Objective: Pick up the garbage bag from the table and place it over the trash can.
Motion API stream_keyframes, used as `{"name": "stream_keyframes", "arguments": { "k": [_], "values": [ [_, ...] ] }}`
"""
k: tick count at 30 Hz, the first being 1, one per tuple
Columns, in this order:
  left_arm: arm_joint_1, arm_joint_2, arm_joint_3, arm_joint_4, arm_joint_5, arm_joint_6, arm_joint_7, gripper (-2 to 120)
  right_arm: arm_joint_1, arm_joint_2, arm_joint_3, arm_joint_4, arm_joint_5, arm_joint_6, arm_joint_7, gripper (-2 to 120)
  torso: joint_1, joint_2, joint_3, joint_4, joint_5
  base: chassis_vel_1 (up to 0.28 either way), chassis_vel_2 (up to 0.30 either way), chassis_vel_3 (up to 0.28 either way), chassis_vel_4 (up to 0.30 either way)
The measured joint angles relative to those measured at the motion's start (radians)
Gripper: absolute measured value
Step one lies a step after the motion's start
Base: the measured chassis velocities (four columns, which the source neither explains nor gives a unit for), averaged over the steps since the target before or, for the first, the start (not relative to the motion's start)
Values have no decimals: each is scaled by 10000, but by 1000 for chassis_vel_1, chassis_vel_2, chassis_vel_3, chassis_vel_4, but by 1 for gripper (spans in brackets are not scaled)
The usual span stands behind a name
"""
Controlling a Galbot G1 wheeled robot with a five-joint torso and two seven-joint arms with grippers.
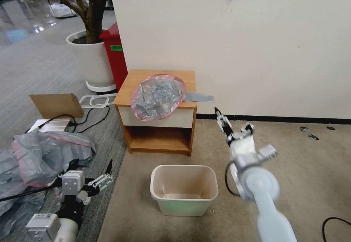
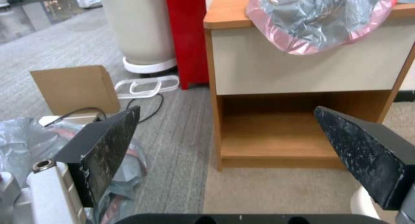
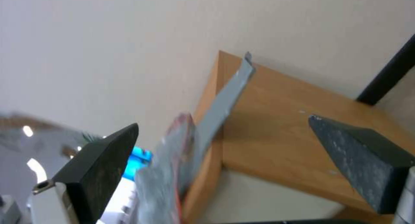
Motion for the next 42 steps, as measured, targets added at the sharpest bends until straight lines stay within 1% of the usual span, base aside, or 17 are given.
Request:
{"name": "stream_keyframes", "arguments": {
  "k": [2, 6, 12, 15, 17, 18, 20, 21, 22, 26, 27, 30, 32, 36, 37, 40, 42],
  "values": [
    [0, 0, -29, 4, -12, 0, 17, 100, 335, 92, 4, -380, 332, 61, 46, 100, 0, 0, 1, -2, 3, 0, 0, 0, 0],
    [0, -83, -93, 11, -74, 19, 68, 100, 1467, 240, 25, -1752, 1025, 175, 42, 100, 0, 0, 0, 0, 4, 0, 0, 0, 0],
    [9, -203, -80, 16, -75, 33, 177, 100, 1999, 255, 4, -2648, 1099, 200, 13, 99, 0, 0, 0, -2, 5, 0, 0, 0, 0],
    [57, -285, -86, 18, -43, 22, 221, 100, 2282, 246, -14, -3042, 1262, 290, -12, 89, 0, 0, -1, 0, 4, 0, 0, 0, 0],
    [64, -296, -91, 19, -37, 14, 231, 100, 2308, 242, -14, -3069, 1312, 302, -18, 88, 0, 0, 0, -1, 4, 0, 0, 0, 0],
    [81, -329, -113, 20, -15, -35, 263, 100, 2406, 218, -15, -3131, 1585, 329, -30, 80, 0, 0, 0, -1, 5, 0, 0, 0, 0],
    [94, -361, -122, 21, 14, -88, 289, 100, 2493, 196, -11, -3147, 1737, 333, -37, 72, 0, 0, -1, -2, 5, 0, 0, 0, 0],
    [113, -390, -123, 22, 35, -133, 299, 100, 2529, 183, -13, -3147, 1772, 333, -39, 65, 0, 0, -1, -1, 5, 0, 0, 0, 0],
    [113, -390, -123, 22, 35, -133, 299, 100, 2529, 183, -13, -3147, 1772, 333, -39, 65, 0, 0, -1, -1, 5, 0, 0, 0, 0],
    [133, -430, -71, 25, 159, -219, 309, 100, 2525, 154, -62, -3026, 1778, 308, -40, 47, 0, 0, -2, -2, 4, 0, 0, 0, 0],
    [133, -430, -71, 25, 159, -219, 309, 100, 2525, 154, -62, -3026, 1778, 308, -40, 47, 0, 0, -2, -2, 4, 0, 0, 0, 0],
    [124, -436, -48, 25, 189, -253, 314, 100, 2492, 148, -100, -2968, 1772, 298, -27, 34, 0, 0, -1, -2, 5, 0, 0, 0, 0],
    [123, -437, -48, 25, 193, -259, 315, 100, 2485, 144, -108, -2955, 1769, 297, -22, 30, 0, 0, -1, -2, 5, 0, 0, 0, 0],
    [131, -442, -51, 26, 200, -312, 316, 100, 2373, 135, -182, -2797, 1757, 294, 72, 10, 0, 0, -1, -1, 5, 0, 0, 0, 0],
    [131, -442, -51, 26, 200, -312, 316, 100, 2373, 135, -182, -2797, 1757, 294, 72, 10, 0, 0, -1, -1, 5, 0, 0, 0, 0],
    [135, -439, -51, 26, 203, -383, 316, 100, 2122, 79, -279, -2536, 1747, 317, 110, 0, 0, -1, -2, -1, 5, 0, 0, 0, 0],
    [143, -437, -51, 26, 213, -419, 317, 100, 1956, 43, -326, -2350, 1747, 326, 138, 0, 0, -1, -2, -2, 5, 0, 0, 0, 0]
  ]
}}
